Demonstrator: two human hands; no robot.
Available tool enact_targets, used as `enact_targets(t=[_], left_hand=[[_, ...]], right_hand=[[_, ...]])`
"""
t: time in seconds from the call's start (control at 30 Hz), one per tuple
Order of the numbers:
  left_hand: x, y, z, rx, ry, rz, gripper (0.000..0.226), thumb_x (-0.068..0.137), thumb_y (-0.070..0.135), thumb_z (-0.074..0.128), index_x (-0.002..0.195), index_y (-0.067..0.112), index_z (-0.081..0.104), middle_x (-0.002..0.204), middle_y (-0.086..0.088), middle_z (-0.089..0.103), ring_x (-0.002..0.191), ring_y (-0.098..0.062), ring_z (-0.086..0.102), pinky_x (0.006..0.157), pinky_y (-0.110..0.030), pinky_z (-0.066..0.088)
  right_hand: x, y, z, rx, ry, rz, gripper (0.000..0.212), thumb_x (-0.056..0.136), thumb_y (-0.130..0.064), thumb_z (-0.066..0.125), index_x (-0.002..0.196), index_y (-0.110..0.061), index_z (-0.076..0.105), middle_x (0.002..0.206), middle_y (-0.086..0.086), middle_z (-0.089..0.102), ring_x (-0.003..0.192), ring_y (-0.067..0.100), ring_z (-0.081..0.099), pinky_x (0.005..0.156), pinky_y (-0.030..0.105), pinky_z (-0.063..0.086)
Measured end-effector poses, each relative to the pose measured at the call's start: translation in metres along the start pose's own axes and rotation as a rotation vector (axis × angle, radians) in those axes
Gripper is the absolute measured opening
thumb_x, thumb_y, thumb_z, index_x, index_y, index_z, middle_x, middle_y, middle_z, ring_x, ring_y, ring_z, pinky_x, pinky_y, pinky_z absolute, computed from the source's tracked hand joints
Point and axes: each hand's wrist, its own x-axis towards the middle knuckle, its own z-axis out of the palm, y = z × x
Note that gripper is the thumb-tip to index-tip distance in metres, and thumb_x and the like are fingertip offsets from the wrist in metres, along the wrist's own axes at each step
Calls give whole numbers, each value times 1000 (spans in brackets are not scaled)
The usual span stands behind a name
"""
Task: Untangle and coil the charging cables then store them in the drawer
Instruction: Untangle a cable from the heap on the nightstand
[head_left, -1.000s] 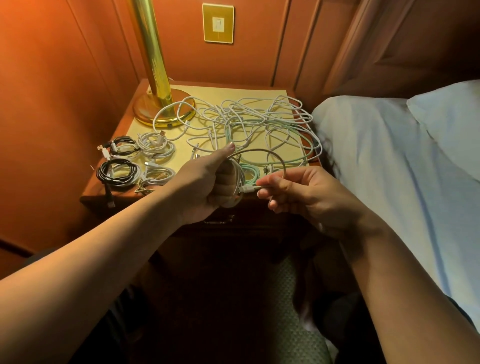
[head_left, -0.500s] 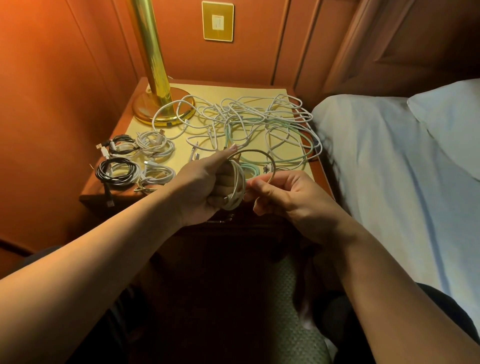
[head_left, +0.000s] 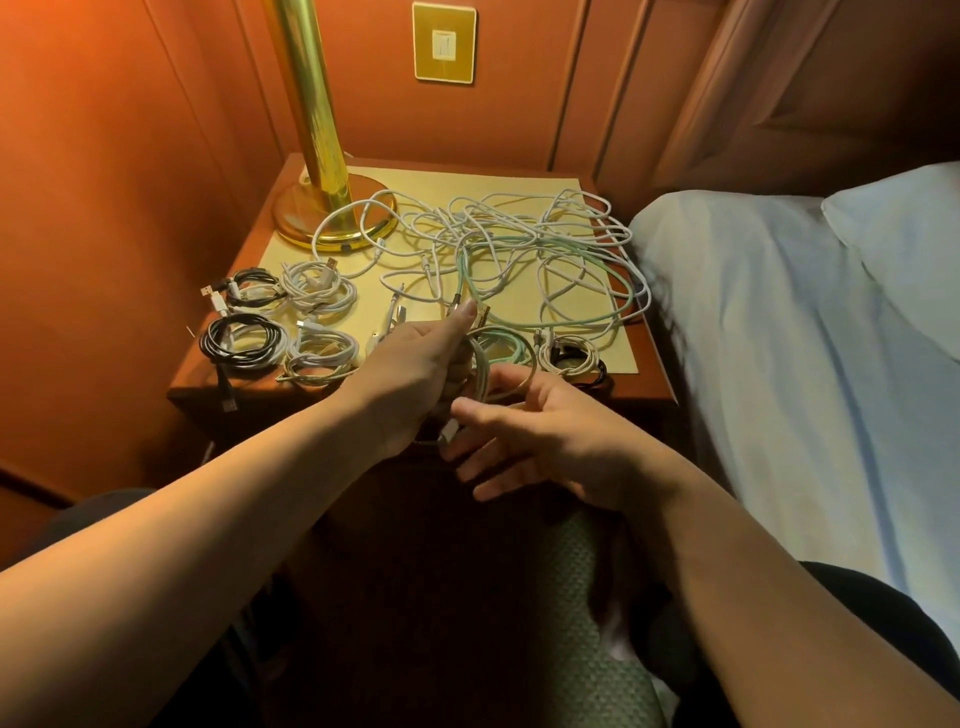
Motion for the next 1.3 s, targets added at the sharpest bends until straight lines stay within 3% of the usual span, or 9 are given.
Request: enact_targets(t=[0.1, 0.2, 0.47, 0.63, 0.73, 0.87, 1.0, 1.13, 1.3], left_hand=[[-2, 0, 4, -34, 7, 63, 62, 109, 42, 43, 50, 25, 38, 51, 3, 27, 42, -14, 23, 39, -23, 27], [-4, 7, 4, 5, -23, 119, 68, 110, 38, 39, 44, 25, 40, 49, 5, 27, 44, -14, 19, 44, -24, 23], [-10, 20, -2, -19, -27, 49, 60, 108, 37, 46, 50, 27, 35, 47, 7, 27, 40, -12, 20, 43, -20, 22], [-16, 18, 6, 180, -54, -168, 48, 104, 45, 53, 64, 20, 44, 50, 4, 30, 41, -12, 23, 46, -23, 18], [-21, 17, 4, 258, -122, -280, 44, 99, 50, 55, 74, 15, 47, 52, 4, 34, 42, -12, 25, 46, -26, 17], [-21, 20, -4, 324, -141, -247, 45, 98, 46, 58, 66, 15, 52, 51, 3, 34, 41, -12, 27, 46, -26, 19], [-9, 28, -30, 525, -22, 27, 55, 97, 48, 63, 58, 10, 56, 54, -10, 35, 48, -21, 28, 52, -30, 28], [-3, 26, -46, 565, 67, 116, 47, 93, 50, 60, 63, 14, 58, 62, -14, 33, 57, -30, 22, 52, -27, 26], [1, 18, -34, 568, 76, 115, 53, 103, 44, 54, 60, 13, 54, 57, -11, 35, 51, -23, 27, 53, -29, 29]], right_hand=[[3, 4, 17, 76, 206, -92, 44, 91, -9, 75, 128, 1, 54, 97, 23, 76, 78, 28, 75, 70, 39, 65], [5, 6, 21, 24, 339, -105, 59, 83, -5, 85, 126, -8, 44, 91, 25, 76, 75, 30, 77, 66, 37, 65], [29, 39, 20, -705, 251, 130, 38, 81, -23, 90, 100, -22, 57, 74, 6, 77, 68, 18, 78, 76, 45, 66], [43, 52, 24, -809, 176, 163, 30, 86, -19, 85, 90, -17, 55, 60, 1, 71, 51, 10, 69, 58, 29, 57], [49, 54, 28, -870, 120, 160, 26, 88, -24, 83, 86, -21, 57, 53, -5, 67, 49, 4, 65, 60, 24, 52], [52, 54, 32, -810, 83, 144, 28, 88, -25, 84, 99, -23, 58, 70, 2, 75, 57, 6, 70, 71, 30, 62], [52, 47, 34, -823, 142, -7, 27, 83, -29, 88, 87, -24, 62, 73, -1, 75, 64, 3, 71, 65, 19, 51], [43, 36, 38, -828, 156, -46, 37, 77, -57, 86, 95, -30, 68, 88, -11, 75, 70, -6, 64, 62, 11, 45], [27, 12, 31, -499, 312, -257, 30, 86, -55, 78, 104, -31, 75, 95, -12, 76, 67, 1, 63, 65, 26, 53]])
